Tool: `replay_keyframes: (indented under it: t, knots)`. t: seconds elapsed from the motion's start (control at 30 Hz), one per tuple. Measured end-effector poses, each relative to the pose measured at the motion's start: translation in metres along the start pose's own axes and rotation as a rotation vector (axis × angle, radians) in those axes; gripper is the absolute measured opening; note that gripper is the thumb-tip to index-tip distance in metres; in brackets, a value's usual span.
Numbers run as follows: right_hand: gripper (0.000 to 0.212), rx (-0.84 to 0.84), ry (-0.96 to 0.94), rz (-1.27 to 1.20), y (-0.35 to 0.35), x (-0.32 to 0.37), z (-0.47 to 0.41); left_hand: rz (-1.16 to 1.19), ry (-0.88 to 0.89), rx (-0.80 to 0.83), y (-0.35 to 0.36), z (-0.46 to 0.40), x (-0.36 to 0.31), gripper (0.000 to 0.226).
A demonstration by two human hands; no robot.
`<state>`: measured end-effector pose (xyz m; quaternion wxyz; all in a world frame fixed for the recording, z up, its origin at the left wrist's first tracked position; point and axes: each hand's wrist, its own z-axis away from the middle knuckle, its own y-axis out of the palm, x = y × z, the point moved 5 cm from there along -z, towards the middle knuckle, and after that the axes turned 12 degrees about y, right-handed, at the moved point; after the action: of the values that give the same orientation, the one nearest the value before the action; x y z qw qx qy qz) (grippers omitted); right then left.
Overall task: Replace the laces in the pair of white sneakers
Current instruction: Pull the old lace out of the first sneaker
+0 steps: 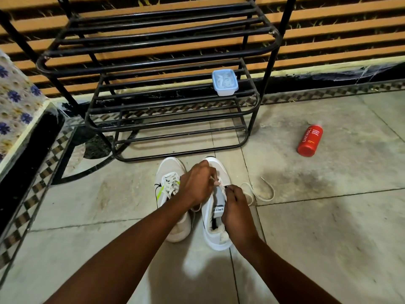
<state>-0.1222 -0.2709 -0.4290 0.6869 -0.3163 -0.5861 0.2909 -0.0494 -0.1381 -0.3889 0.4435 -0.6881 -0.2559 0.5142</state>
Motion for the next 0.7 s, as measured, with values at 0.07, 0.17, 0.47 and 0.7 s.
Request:
replay_keyframes:
  t: [0.07, 0.17, 0.47, 0.7]
  knots:
    - [0.056, 0.017, 0.014, 0.017, 0.001, 0.001, -0.002, 0.051, -0.047, -0.095, -0.002, 0.002, -0.002, 0.017]
    - [0.061, 0.043, 0.009, 0.087, 0.004, 0.001, -0.005, 0.266, -0.129, -0.316, -0.005, 0.007, 0.001, 0.033]
    - [0.039, 0.030, 0.041, 0.223, 0.009, -0.001, -0.010, 0.154, -0.126, -0.034, -0.024, -0.005, 0.009, 0.021]
    - [0.042, -0.040, 0.051, 0.362, 0.003, 0.007, -0.005, -0.070, 0.039, 0.004, -0.017, 0.003, 0.004, 0.009]
